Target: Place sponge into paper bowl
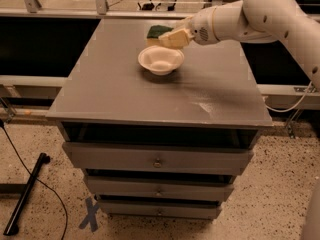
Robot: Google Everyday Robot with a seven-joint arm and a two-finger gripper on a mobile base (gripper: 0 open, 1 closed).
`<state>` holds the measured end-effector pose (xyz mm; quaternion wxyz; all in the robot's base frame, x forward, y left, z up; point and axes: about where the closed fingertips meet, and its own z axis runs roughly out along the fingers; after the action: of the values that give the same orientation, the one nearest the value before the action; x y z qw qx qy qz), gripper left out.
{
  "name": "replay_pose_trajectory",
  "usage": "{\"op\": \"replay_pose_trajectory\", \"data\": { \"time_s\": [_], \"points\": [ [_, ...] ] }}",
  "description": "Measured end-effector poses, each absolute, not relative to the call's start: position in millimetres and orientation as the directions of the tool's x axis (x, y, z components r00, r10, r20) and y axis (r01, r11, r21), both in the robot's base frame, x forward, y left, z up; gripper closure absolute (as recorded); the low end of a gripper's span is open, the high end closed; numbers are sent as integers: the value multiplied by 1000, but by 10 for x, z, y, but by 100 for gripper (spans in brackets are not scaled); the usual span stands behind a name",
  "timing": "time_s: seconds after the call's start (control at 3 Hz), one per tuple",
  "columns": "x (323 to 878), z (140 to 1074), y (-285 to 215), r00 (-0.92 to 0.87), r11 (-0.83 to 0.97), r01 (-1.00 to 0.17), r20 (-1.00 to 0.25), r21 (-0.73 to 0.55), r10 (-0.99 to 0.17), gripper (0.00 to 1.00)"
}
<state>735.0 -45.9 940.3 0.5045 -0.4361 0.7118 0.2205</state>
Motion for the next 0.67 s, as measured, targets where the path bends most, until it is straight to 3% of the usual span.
{"op": "replay_pose_trajectory", "data": {
  "time_s": [0.33, 0.67],
  "points": [
    [7383, 9333, -416, -121, 526, -842, -907, -123, -404, 6],
    [7384, 9357, -446, -106, 519, -844, -908, -133, -406, 0]
  ]
}}
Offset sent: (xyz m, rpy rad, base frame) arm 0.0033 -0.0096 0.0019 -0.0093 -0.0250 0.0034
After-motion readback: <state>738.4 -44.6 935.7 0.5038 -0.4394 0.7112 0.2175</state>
